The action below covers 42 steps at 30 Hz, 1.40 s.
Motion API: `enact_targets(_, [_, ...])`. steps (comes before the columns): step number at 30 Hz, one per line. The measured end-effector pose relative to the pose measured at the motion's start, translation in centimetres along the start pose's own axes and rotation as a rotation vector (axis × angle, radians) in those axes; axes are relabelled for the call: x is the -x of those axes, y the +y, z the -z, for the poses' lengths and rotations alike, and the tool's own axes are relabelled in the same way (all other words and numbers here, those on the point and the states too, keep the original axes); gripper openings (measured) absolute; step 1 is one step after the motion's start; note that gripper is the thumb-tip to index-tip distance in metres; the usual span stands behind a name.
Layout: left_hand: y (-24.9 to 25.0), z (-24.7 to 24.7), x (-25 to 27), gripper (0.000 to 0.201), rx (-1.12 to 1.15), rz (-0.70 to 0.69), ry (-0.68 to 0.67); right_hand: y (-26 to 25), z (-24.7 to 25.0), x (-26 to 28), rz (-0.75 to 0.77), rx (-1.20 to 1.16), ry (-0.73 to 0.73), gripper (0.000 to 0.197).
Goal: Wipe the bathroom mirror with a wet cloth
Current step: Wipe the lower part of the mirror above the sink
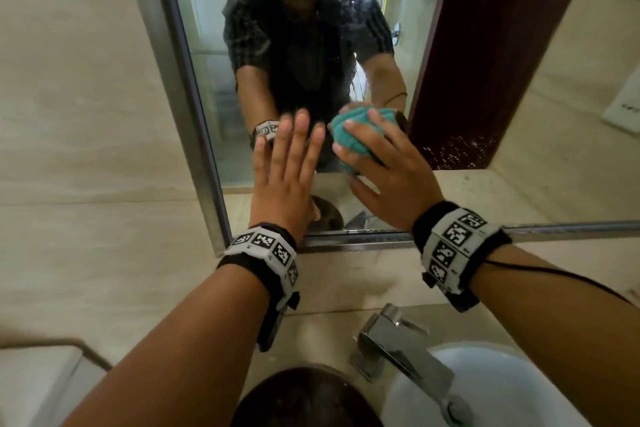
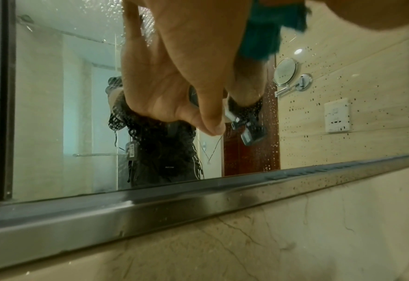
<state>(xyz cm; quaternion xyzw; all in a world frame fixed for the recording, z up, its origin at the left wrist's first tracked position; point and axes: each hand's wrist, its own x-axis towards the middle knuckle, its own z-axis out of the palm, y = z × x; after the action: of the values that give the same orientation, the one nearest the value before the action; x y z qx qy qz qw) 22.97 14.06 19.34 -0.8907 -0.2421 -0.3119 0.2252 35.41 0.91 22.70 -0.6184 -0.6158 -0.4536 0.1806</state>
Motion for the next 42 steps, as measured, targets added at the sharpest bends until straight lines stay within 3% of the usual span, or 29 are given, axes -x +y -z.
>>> enact_targets(2, [-0.1,-0.2,-0.1,0.125,0.020,0.005,0.034,0.5,-0.4,1.9,0.048,0.055,-0.102,0.042])
enact_targets(4, [-0.2,-0.5,-0.1,0.123,0.033,0.002,0.042,1.1,-0.5,1.8,0.046,0.074,-0.104,0.042])
enact_targets(8, [-0.1,-0.7,0.0,0.127,0.055,0.003,0.051,1.7,1.8,-1.8,0.067,0.106,0.047,0.034])
enact_targets(11, [-0.2,-0.9,0.0,0.125,0.038,0.002,0.038,1.8,1.2,-2.5,-0.018,0.119,0.198,0.035])
enact_targets(12, [-0.2,-0.8,0.0,0.124,0.030,0.000,0.028,1.3,0.2,-1.5,-0.026,0.127,0.167,0.038])
enact_targets(15, [-0.1,-0.4,0.1,0.125,-0.004,-0.002,0.006,0.5,-2.7,4.3,0.117,0.106,-0.115,0.054])
enact_targets(17, [-0.2,-0.2,0.0,0.128,-0.008,-0.002,0.009,0.9,-2.2,5.1,0.160,0.047,-0.223,0.061])
enact_targets(20, [-0.2,-0.1,0.1,0.136,-0.002,-0.005,0.009,1.4,-0.2,0.8,0.079,0.048,-0.018,0.038])
enact_targets(23, [-0.3,-0.3,0.1,0.141,-0.025,-0.001,0.002,1.6,0.1,-1.6,-0.137,0.060,0.178,0.039])
enact_targets(25, [-0.3,-0.4,0.0,0.139,-0.028,-0.004,0.014,0.6,-1.6,1.3,-0.064,0.077,0.121,0.039])
enact_targets(28, [-0.4,-0.6,0.0,0.140,-0.045,0.005,0.005,-0.2,-4.0,8.9,0.167,0.030,-0.209,0.064])
enact_targets(30, [-0.5,-0.4,0.1,0.142,-0.049,-0.003,-0.025,0.3,-4.1,11.3,0.192,-0.020,-0.316,0.073])
enact_targets(34, [-0.3,0.2,0.1,0.135,-0.023,0.008,-0.018,0.1,-2.9,10.1,0.129,-0.080,-0.268,0.070])
enact_targets(38, [0.8,-0.7,2.4,0.124,-0.022,-0.018,-0.011,-1.1,-2.7,6.7,-0.080,-0.096,-0.116,0.063])
enact_targets(40, [1.1,-1.9,4.0,0.125,0.015,-0.002,-0.051,-2.0,-3.4,6.3,-0.061,-0.106,-0.099,0.058])
enact_targets(42, [1.1,-2.9,4.5,0.127,0.051,0.059,-0.089,-3.0,-4.4,7.3,0.016,-0.101,-0.187,0.058])
